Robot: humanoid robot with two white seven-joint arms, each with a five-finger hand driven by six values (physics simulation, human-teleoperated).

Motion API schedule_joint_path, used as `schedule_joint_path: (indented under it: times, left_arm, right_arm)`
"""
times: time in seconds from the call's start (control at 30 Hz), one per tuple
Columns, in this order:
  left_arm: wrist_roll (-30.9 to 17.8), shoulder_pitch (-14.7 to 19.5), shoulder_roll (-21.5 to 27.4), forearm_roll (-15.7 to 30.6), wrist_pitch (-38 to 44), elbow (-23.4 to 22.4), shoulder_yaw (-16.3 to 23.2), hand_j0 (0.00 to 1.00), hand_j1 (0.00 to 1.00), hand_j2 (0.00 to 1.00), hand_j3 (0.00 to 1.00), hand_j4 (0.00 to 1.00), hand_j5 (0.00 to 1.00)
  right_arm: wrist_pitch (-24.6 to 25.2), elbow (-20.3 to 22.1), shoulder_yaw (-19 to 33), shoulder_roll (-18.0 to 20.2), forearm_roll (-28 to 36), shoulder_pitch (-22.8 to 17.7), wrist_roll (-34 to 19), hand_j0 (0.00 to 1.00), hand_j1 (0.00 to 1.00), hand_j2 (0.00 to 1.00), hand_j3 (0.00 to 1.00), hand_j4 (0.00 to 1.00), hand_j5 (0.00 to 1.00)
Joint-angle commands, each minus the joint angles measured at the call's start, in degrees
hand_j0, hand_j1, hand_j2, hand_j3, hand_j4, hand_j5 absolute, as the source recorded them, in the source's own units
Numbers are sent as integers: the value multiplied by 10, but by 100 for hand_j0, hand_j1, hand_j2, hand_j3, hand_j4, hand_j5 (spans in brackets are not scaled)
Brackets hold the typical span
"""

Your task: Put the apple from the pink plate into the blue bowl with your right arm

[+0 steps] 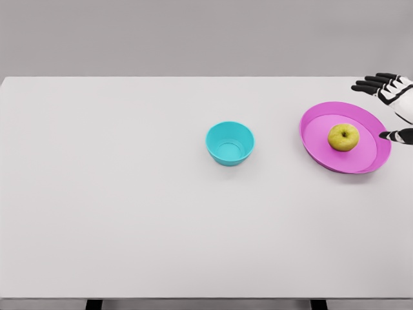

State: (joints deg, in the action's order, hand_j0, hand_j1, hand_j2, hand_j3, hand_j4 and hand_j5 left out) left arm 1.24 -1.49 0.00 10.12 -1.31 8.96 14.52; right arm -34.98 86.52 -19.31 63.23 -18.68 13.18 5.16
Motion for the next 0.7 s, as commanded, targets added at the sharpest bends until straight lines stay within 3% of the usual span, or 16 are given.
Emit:
schedule_joint_path:
  times: [0.0,0.17,0.27,0.43,0.53,0.6,0.67]
  left_arm:
    - [0,0,0,0,0,0,0,100,100,100,100,100,100]
    - [0,0,0,0,0,0,0,100,100,100,100,100,100]
    - [0,0,0,0,0,0,1,100,100,100,100,100,100]
    - [0,0,0,0,0,0,1,100,100,100,100,100,100]
    - [0,0,0,0,0,0,0,100,100,100,100,100,100]
    - [0,0,0,0,0,0,0,100,100,100,100,100,100]
    - [0,1,0,0,0,0,0,100,100,100,100,100,100]
  right_arm:
    - [0,0,0,1,4,0,0,100,100,100,100,100,100]
    - [0,-34,-9,-6,4,0,-1,100,100,100,100,100,100]
    - [0,-37,-23,-16,4,38,-164,100,100,100,100,100,100]
    - [0,-72,-23,-37,7,99,-342,100,100,100,100,100,100]
    - [0,-99,-59,-56,3,143,-350,100,100,100,100,100,100]
    - [0,-143,-134,-83,3,208,-350,100,100,100,100,100,100]
    - [0,-180,-180,-109,3,247,-350,100,100,100,100,100,100]
